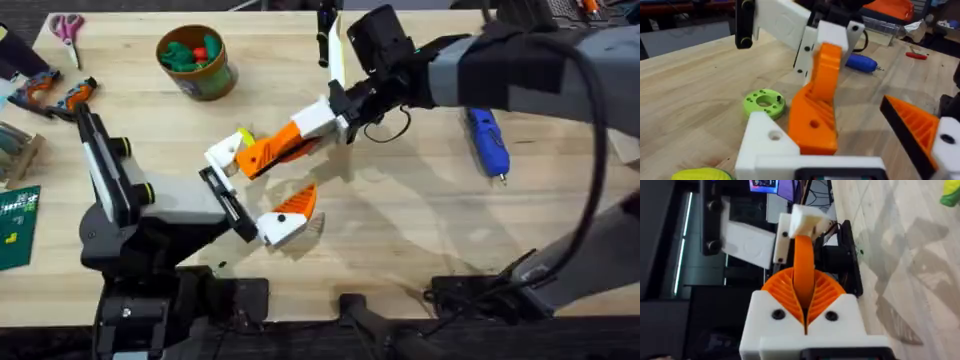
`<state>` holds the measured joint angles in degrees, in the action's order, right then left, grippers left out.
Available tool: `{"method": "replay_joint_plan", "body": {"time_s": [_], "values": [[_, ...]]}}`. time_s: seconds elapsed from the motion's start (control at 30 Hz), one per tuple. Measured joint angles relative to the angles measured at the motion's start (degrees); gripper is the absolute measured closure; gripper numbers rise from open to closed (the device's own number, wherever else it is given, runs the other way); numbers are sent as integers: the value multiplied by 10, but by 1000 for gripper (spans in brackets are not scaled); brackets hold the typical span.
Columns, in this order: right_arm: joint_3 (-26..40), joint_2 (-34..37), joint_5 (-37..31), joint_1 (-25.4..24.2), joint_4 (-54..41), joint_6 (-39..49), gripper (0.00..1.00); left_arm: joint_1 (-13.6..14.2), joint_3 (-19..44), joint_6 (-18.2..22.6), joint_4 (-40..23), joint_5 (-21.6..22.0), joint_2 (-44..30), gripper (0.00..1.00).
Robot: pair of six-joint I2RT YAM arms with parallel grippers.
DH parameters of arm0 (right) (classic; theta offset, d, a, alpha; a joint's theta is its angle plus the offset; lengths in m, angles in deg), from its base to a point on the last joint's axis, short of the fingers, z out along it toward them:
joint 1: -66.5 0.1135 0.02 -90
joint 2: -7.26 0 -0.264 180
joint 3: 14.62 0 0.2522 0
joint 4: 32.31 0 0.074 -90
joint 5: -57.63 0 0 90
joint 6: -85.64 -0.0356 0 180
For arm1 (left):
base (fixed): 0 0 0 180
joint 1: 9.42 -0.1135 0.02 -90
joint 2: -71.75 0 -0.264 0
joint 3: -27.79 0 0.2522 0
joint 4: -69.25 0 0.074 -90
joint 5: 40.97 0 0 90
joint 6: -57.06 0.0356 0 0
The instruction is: Pick up the gripper from the table and insert it into the empty holder that is missing its gripper. Then pick up a screw, insert it into the mounting hole, and use the screwdriver to tighten it. Finally, clean up the table by picking up the vegetable and placing it into the bucket.
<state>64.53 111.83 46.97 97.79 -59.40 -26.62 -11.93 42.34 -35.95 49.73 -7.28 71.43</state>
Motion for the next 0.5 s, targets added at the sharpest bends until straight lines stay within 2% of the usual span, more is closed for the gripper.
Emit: {"method": "replay_joint_plan", "body": {"time_s": [0.5], "values": [[0, 21, 10, 1, 50, -44, 990, 0, 0, 0, 0, -1, 0, 15]]}}
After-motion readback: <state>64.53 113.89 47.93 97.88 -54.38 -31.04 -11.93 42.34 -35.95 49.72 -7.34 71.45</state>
